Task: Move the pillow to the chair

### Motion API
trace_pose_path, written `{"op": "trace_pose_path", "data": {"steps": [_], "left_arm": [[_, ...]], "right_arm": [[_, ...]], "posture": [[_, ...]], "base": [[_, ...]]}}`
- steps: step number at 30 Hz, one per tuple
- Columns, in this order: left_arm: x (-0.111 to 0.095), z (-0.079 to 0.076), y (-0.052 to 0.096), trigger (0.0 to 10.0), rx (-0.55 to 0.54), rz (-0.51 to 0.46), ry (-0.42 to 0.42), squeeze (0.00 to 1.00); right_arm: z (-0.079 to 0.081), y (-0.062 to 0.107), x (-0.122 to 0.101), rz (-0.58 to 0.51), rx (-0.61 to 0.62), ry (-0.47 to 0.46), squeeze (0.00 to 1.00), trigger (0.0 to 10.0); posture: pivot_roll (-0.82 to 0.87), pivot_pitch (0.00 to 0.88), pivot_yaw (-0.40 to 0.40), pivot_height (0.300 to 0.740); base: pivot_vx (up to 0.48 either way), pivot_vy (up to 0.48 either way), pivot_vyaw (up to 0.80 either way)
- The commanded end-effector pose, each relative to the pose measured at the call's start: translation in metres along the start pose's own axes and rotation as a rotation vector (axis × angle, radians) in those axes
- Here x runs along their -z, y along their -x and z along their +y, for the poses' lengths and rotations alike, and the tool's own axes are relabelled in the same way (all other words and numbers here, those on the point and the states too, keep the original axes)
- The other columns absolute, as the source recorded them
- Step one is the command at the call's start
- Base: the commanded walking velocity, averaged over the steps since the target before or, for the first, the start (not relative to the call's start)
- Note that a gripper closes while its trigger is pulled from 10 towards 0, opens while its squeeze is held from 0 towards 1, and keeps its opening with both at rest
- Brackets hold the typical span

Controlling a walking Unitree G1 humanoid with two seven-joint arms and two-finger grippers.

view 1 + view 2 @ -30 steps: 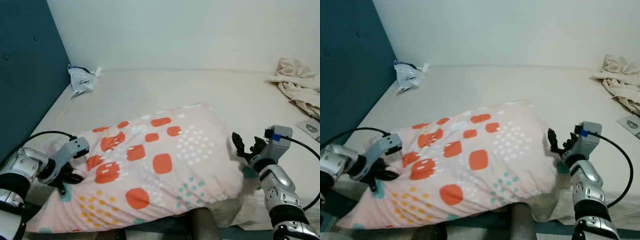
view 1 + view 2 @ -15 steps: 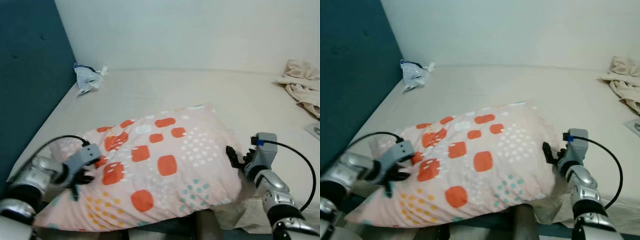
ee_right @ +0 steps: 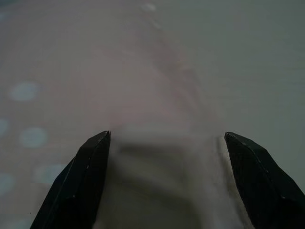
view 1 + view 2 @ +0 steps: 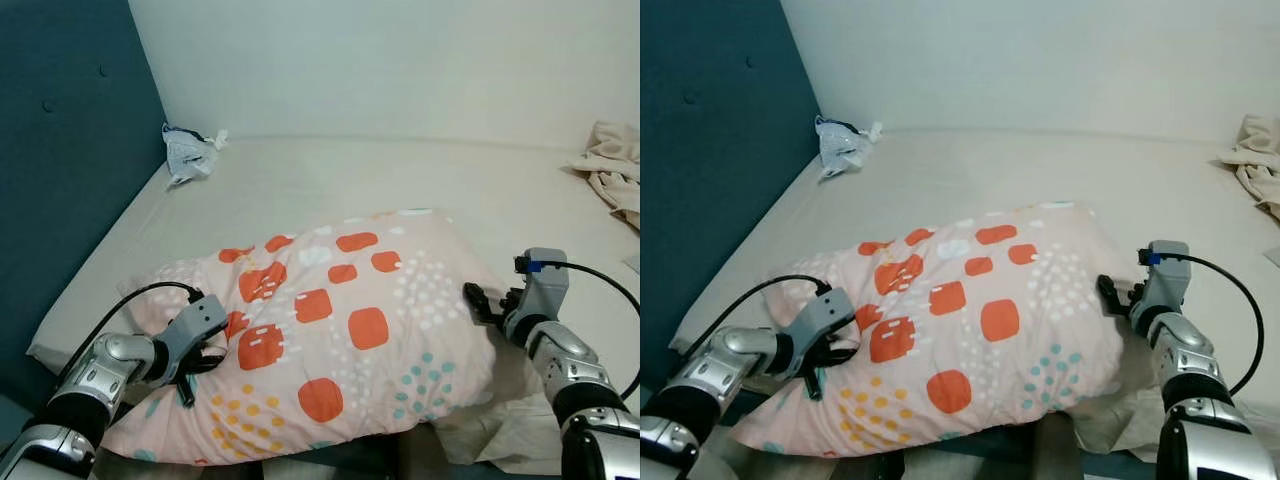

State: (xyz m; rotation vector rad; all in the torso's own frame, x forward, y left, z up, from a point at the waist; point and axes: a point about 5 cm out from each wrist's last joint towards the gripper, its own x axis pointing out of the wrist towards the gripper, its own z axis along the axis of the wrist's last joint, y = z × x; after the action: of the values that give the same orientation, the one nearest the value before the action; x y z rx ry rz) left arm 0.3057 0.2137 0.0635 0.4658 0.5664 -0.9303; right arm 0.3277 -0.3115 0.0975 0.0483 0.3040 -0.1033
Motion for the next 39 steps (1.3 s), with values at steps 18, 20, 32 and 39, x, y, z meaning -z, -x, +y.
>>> {"op": "trace_pose_path", "data": {"steps": [18, 20, 32, 39], "left_arm": [[0.003, 0.002, 0.007, 0.0, -0.018, 0.006, -0.015, 0.00], [0.002, 0.003, 0.005, 0.0, -0.036, -0.005, -0.015, 0.00], [0.000, 0.001, 0.002, 0.0, -0.049, -0.018, -0.013, 0.00], [-0.004, -0.004, -0.005, 0.0, -0.073, -0.094, 0.067, 0.00]], "right_arm": [[0.001, 0.015, 0.056, 0.292, -0.089, -0.284, 1.00, 10.0], [0.018, 0.017, 0.074, 0.355, -0.154, -0.403, 1.00, 10.0], [0.049, 0.022, 0.096, 0.393, -0.231, -0.711, 0.00, 10.0], [0.072, 0.018, 0.084, 0.326, -0.483, -0.683, 0.00, 10.0]], "posture": [[0.07, 0.084, 0.023, 0.575], [0.08, 0.083, 0.020, 0.575], [0.07, 0.086, 0.015, 0.575], [0.07, 0.085, 0.019, 0.575]], "base": [[0.000, 0.000, 0.00], [0.000, 0.000, 0.00], [0.000, 0.000, 0.00], [0.000, 0.000, 0.00]]}}
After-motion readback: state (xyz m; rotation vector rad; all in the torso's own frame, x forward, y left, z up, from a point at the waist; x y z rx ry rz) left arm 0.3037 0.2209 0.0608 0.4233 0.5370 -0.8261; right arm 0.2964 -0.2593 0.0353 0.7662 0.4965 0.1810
